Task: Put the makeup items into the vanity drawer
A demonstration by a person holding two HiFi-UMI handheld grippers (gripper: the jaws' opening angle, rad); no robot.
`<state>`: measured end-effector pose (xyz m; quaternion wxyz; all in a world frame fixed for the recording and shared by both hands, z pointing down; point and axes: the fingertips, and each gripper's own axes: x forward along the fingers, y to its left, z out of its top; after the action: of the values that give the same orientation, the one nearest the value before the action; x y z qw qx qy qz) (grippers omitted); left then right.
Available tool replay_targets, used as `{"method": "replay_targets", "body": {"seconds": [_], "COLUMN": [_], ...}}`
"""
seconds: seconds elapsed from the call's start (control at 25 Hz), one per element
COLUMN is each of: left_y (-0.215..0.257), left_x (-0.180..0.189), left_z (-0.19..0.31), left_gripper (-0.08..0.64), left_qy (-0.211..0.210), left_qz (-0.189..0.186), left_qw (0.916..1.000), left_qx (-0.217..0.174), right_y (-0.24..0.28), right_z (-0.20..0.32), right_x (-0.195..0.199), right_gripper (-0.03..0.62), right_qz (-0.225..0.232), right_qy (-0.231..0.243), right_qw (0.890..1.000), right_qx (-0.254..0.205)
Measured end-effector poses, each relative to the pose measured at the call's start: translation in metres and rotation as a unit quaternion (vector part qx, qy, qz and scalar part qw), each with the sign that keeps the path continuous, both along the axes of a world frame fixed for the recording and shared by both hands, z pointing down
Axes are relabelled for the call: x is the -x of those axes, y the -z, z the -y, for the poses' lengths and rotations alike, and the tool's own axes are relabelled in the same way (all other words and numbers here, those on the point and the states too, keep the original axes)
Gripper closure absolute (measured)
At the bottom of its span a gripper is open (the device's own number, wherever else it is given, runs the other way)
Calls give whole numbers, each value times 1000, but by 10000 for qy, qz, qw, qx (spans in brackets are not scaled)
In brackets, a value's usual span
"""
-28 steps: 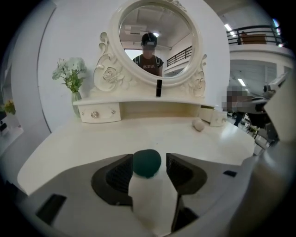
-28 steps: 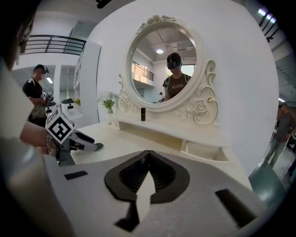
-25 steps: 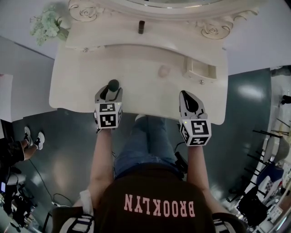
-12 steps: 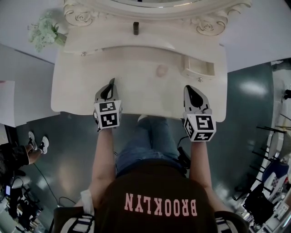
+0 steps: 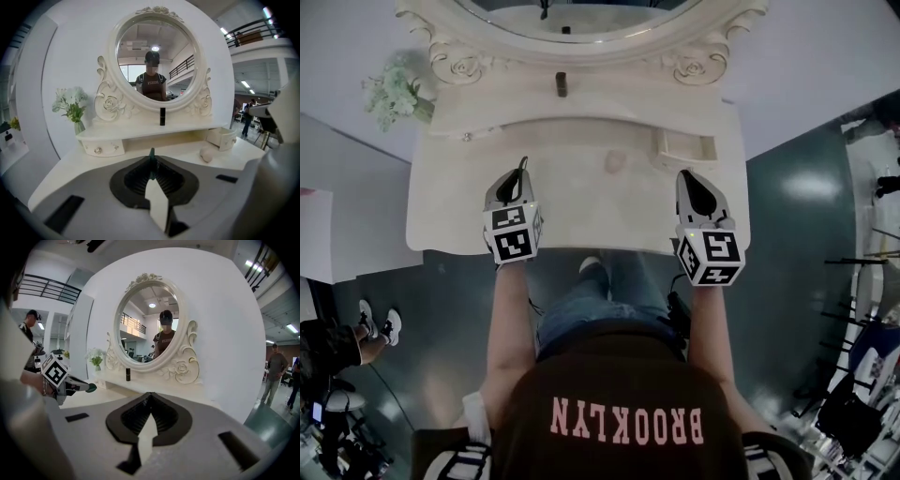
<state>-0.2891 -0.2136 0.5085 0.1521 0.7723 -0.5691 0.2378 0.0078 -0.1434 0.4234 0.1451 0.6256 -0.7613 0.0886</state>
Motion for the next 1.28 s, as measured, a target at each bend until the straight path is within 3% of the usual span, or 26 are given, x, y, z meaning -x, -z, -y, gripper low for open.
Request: {"method": "replay_targets", "body": {"seconds": [0.52,1.28], "left_y": [48,83], "left_x": [-49,-219], "left_z": [17,34], "left_gripper": [537,537], "left_qy": [-242,-1187], "left_qz": [-279,-280], "left_qw": [9980,9895], "left_qx": [-522,-779], "right_y": [32,47], "right_z": [-13,-17], "right_x": [-43,-174], "right_gripper": [595,595], "right_qz": [-11,121], "right_qy": [-346,-883], "right_qw": [9988,9947], "right_qx": [-350,-517]}}
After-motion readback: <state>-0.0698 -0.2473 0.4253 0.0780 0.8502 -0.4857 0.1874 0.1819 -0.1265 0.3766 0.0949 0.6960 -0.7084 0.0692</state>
